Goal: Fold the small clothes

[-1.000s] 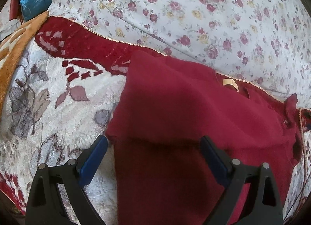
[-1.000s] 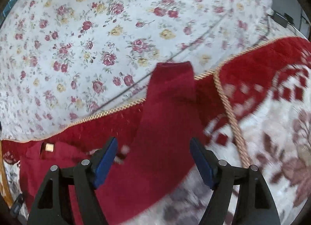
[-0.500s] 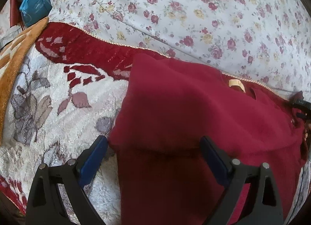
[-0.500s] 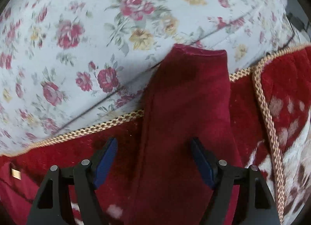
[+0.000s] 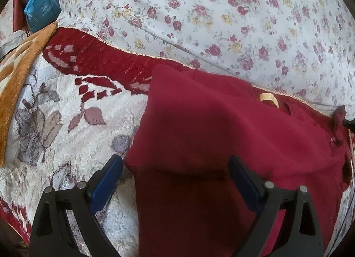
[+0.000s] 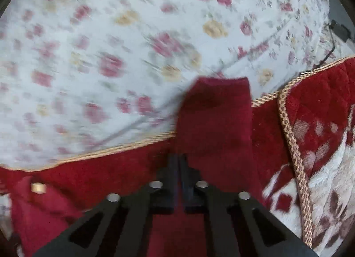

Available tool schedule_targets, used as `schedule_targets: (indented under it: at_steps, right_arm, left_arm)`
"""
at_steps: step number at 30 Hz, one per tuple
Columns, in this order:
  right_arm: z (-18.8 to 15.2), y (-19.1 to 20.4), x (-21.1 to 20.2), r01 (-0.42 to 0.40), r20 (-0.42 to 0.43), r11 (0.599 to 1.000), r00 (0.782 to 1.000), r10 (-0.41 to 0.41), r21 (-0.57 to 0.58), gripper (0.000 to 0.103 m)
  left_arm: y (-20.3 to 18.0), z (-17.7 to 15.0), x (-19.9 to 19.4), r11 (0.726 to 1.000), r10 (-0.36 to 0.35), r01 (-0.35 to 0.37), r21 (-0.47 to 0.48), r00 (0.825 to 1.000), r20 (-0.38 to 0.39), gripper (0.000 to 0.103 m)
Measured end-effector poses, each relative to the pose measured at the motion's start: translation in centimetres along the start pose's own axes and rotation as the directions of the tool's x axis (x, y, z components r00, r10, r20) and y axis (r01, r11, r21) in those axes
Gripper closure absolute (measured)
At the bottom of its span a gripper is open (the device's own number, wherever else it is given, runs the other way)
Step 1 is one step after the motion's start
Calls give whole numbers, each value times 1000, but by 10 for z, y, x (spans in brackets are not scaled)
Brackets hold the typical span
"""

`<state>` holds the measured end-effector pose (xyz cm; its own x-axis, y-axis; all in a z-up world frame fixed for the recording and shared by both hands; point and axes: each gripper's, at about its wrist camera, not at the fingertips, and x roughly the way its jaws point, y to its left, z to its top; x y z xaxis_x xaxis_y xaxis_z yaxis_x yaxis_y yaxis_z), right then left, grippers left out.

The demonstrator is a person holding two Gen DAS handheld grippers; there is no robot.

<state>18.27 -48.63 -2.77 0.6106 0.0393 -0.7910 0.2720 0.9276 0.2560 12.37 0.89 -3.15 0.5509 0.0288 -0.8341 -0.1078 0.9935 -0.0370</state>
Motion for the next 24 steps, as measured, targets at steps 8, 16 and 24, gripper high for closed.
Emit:
schedule_targets:
  at_steps: [8, 16, 24]
  right_arm:
    - [-35, 77, -93, -258, 11, 942, 964, 267, -215, 101]
    - [-80, 84, -84, -262, -69, 952, 965, 254, -159, 45]
    - [-122, 73, -67, -171, -137, 969, 979, 148, -176, 43]
  left_arm:
    - [1, 0, -19, 999, -30, 31, -20, 998, 47, 8]
    - [-9, -7, -32, 997, -83, 83, 2, 995, 50, 8]
    - [-18, -16, -31, 994, -99, 98, 51, 995, 19, 8]
